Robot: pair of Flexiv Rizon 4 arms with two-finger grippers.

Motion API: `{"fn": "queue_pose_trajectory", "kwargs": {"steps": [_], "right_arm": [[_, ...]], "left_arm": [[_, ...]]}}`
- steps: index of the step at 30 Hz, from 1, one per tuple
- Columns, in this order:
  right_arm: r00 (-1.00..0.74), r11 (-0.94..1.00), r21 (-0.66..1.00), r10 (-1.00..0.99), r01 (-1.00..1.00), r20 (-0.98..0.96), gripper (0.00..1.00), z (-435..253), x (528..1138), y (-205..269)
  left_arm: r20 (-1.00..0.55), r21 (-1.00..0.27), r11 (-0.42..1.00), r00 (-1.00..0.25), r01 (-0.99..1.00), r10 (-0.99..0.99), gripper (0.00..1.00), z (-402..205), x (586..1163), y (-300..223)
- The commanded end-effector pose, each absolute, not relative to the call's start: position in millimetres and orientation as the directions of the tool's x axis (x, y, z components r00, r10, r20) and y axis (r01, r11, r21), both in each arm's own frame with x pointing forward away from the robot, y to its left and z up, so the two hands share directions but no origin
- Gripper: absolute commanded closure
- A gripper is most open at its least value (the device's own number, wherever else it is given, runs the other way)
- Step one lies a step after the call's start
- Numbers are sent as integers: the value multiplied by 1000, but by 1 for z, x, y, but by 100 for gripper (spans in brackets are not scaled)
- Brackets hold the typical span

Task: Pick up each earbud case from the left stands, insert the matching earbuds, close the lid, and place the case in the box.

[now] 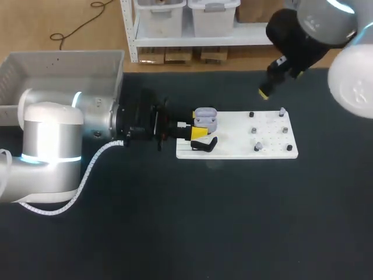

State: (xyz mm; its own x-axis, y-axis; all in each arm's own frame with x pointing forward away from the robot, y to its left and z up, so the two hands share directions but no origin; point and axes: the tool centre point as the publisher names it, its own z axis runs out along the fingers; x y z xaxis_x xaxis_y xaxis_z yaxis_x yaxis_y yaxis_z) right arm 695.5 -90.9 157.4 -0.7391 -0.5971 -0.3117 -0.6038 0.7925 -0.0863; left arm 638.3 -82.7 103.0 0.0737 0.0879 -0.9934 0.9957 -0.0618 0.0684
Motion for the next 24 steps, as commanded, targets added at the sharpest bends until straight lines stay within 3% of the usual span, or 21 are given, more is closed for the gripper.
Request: {"fn": "queue_pose_trajectory", "kwargs": {"steps": [1, 14, 16, 20, 21, 23, 24], "right_arm": [[-760, 789, -210, -614, -578, -214, 0, 143, 703, -93], [-784, 773, -258, -616, -580, -83, 0, 110, 716, -110], [-801, 784, -265, -595, -561, -63, 5, 103, 718, -111], [-861, 834, -281, -506, -474, -50, 38, 92, 720, -111], [-870, 841, -288, -490, -457, -50, 40, 89, 721, -112], [-888, 852, -313, -456, -420, -49, 27, 83, 722, -113], [-897, 858, -320, -439, -402, -50, 25, 81, 721, -113]], "left_arm": [[-993, 71, -55, 76, 996, 87, 100, 102, 637, -83], [-993, 71, -55, 76, 996, 87, 100, 102, 637, -83], [-993, 71, -55, 76, 996, 87, 100, 102, 637, -83], [-993, 71, -55, 76, 996, 87, 100, 102, 637, -83], [-993, 71, -55, 76, 996, 87, 100, 102, 637, -83], [-993, 71, -55, 76, 996, 87, 100, 102, 637, -83], [-993, 71, -55, 76, 996, 87, 100, 102, 637, -83]]}}
